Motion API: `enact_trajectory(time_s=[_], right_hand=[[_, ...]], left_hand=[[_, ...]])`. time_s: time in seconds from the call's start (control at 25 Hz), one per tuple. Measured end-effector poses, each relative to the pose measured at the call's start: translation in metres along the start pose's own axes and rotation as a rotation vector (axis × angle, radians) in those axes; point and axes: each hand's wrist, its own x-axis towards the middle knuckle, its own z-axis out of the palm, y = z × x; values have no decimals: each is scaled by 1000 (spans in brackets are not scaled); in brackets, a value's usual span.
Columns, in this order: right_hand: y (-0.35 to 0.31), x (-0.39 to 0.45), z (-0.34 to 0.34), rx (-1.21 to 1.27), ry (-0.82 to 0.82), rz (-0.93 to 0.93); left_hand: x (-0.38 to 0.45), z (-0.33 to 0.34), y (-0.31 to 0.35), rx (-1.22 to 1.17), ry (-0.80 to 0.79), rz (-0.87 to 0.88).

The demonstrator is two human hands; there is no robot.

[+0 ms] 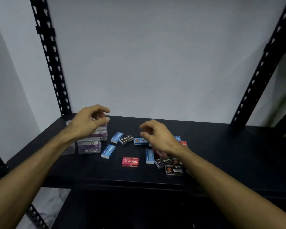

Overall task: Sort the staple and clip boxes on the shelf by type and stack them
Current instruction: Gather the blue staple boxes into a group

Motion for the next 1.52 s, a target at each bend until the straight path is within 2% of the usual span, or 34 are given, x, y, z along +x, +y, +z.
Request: enact_trajectory(time_s=[0.36,0.6,0.8,1.08,1.28,1.52], right_hand=[[64,-24,-46,50,83,163],[96,-28,-56,-4,71,237],[107,-22,-55,-52,-51,307],[110,-14,-54,-98,-155,337],[112,-17,-52,-52,-98,332],[114,-21,-51,81,-12,333]], left_hand=[[35,118,43,9,-260,53],[38,154,40,247,-406,11],[40,157,40,512,-478,26],[41,157,40,323,-528,-18],[41,161,34,140,-473,4],[43,168,37,91,-444,9]])
